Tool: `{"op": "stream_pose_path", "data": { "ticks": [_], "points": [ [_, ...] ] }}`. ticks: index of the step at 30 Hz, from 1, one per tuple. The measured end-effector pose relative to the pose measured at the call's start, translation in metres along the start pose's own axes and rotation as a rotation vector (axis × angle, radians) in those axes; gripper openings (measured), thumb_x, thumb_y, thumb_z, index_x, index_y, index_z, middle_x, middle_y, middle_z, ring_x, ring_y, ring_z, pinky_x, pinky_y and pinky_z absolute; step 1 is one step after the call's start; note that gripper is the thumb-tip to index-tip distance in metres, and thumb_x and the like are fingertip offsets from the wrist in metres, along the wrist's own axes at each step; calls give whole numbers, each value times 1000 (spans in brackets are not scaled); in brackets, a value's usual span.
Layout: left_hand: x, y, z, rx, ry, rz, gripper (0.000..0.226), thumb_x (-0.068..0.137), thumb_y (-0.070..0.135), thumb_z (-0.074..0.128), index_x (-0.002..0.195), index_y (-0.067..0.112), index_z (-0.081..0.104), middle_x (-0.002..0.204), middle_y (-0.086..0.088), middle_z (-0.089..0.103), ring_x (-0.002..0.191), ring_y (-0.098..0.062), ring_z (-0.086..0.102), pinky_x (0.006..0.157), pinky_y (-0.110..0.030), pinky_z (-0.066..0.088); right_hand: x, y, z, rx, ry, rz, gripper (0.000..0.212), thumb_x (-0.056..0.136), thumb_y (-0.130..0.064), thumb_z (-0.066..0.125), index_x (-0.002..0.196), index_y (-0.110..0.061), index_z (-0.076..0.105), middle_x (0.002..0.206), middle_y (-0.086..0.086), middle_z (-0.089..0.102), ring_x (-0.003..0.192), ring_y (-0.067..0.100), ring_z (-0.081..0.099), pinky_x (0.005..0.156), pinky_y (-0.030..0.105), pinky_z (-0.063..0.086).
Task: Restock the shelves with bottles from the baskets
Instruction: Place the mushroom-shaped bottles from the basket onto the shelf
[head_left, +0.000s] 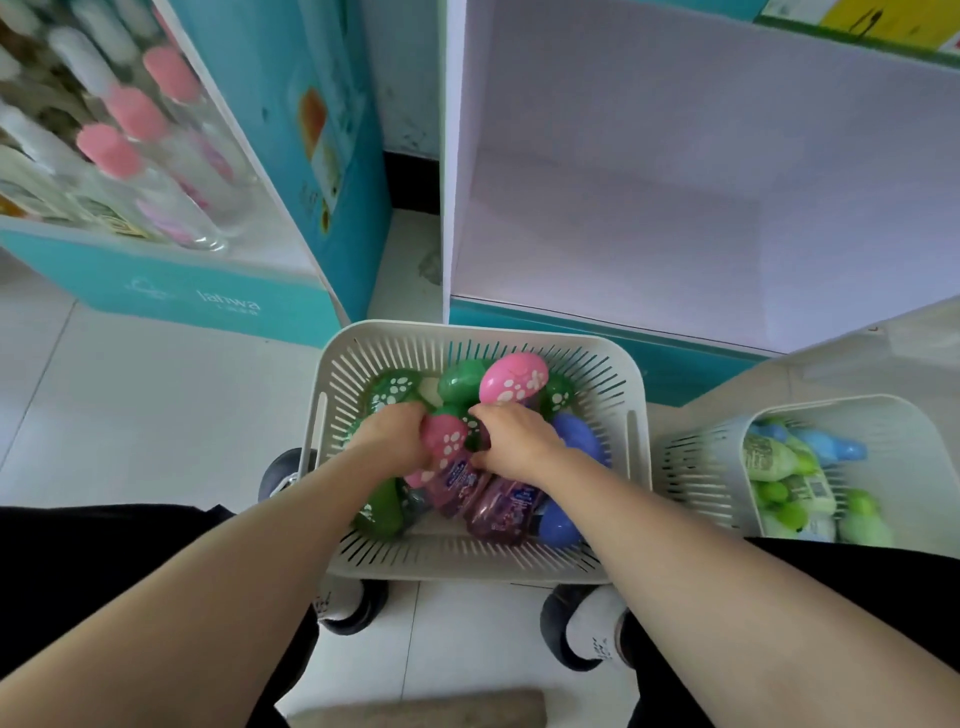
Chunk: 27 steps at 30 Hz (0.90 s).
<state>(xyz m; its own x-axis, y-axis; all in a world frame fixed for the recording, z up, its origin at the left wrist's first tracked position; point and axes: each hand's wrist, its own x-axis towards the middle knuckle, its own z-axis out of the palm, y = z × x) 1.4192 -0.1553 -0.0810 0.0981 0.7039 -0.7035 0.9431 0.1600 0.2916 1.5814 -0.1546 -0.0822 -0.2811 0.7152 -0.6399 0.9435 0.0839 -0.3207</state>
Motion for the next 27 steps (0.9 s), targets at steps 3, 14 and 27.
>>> {"op": "stream_pose_path", "data": {
  "ticks": [3,14,27],
  "points": [
    [2,3,-10,-17,32,90,39,78,8,63,115,18,59,101,-1,65,89,-19,61,76,-30,52,7,-2,3,122,-27,32,62,69,-33,80,122,-18,51,120,6,61,108,28,59,87,40,50],
    [19,-25,-53,-153,-153,136,84,72,2,76,144,12,34,133,-11,54,118,-27,53,101,-37,44,12,-1,-10,480,14,138,64,66,-40,83,122,-19,58,121,-1,62,109,21,59,91,31,46],
    [0,-39,-12,631,-231,237,59,77,22,75,131,22,50,119,-1,60,108,-20,59,85,-28,49,3,7,-19,579,74,194,69,64,-44,83,123,-19,57,118,-4,63,106,18,60,92,38,49]
  ]
}}
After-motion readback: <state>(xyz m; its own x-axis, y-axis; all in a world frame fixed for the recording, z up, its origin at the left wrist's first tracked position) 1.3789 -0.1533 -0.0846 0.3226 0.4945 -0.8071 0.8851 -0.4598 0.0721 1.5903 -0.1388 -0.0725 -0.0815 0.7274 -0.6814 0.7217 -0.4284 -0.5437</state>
